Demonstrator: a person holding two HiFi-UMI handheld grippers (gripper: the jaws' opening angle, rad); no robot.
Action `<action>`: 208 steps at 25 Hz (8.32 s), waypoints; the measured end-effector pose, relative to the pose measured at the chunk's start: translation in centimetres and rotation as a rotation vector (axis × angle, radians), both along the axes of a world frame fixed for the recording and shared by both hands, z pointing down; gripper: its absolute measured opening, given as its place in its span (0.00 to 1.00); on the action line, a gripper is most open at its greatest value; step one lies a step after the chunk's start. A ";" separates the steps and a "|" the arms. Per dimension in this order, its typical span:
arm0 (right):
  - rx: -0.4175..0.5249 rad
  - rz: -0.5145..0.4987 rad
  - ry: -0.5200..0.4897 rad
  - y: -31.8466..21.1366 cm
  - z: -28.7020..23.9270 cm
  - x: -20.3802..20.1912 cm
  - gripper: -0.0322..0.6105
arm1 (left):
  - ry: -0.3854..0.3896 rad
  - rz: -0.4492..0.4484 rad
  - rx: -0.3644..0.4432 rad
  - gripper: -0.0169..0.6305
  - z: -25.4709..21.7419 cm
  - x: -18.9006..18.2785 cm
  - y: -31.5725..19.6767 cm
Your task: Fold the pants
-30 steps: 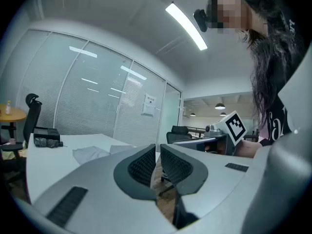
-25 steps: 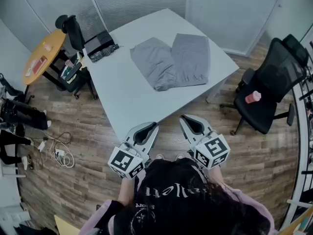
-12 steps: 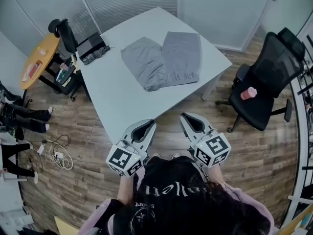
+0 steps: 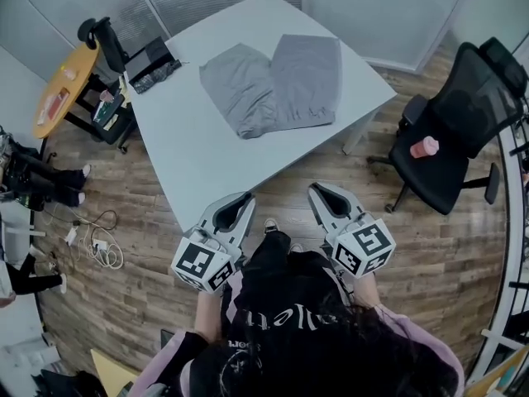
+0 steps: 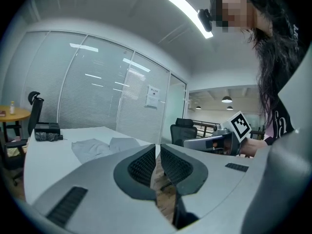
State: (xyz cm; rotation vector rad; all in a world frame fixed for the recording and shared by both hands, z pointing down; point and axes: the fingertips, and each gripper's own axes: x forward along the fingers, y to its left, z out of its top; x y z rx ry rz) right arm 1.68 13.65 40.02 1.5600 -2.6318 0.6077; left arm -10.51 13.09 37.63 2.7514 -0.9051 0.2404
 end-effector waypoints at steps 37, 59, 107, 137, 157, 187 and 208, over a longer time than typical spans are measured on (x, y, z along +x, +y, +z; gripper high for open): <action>-0.105 -0.009 0.076 -20.7 3.8 2.2 0.10 | -0.024 0.016 -0.100 0.10 5.9 1.2 -20.1; -0.285 -0.100 0.150 -25.7 13.0 10.4 0.10 | -0.176 -0.204 -0.283 0.11 16.5 0.4 -23.0; -0.556 0.048 -0.034 -25.6 20.8 15.7 0.12 | -0.240 -0.177 -0.383 0.11 21.7 0.0 -26.1; -0.115 -0.256 -0.535 -28.5 -1.2 12.8 0.11 | 0.013 -0.308 0.021 0.10 2.0 -3.4 -27.4; -0.284 -0.253 -0.460 -43.9 9.0 12.1 0.11 | -0.233 -0.298 -0.153 0.11 12.7 -5.9 -39.1; -0.640 -0.141 -0.001 -45.8 27.8 13.8 0.12 | -0.376 -0.432 -0.590 0.11 30.3 -5.6 -37.8; -0.292 -0.281 0.025 -41.3 14.5 13.3 0.29 | -0.070 -0.516 -0.413 0.37 18.8 -4.2 -33.7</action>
